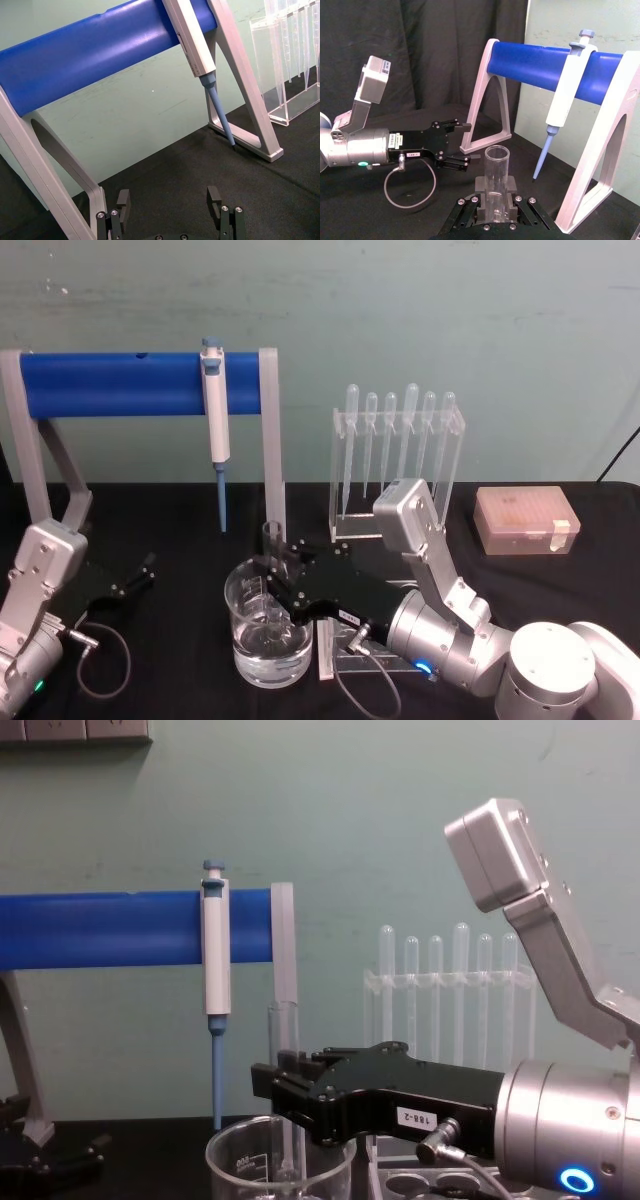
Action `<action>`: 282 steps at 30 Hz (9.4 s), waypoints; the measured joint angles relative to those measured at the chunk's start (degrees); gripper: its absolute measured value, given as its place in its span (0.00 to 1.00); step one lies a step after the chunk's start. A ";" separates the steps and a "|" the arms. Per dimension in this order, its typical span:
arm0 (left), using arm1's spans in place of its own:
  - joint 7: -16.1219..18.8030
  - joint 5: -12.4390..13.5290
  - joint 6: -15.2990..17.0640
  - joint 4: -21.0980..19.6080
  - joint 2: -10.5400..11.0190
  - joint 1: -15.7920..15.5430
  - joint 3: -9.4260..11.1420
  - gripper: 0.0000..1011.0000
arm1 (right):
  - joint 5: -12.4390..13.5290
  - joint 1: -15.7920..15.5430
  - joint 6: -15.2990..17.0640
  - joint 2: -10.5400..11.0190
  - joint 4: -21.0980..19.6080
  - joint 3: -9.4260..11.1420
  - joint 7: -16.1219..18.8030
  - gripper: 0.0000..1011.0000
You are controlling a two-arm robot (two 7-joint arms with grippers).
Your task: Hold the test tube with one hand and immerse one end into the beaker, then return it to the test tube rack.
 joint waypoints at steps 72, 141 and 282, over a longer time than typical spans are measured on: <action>0.00 0.00 0.00 0.00 0.00 0.00 0.00 0.99 | 0.00 0.00 0.00 0.00 0.00 0.00 0.00 0.22; 0.00 -0.01 0.00 0.00 0.00 0.00 0.00 0.99 | 0.00 0.00 0.00 0.00 0.00 0.00 0.00 0.22; 0.00 -0.01 0.00 0.00 0.00 0.00 0.00 0.99 | 3.06 -5.15 6.60 5.17 -8.19 10.70 -6.82 0.22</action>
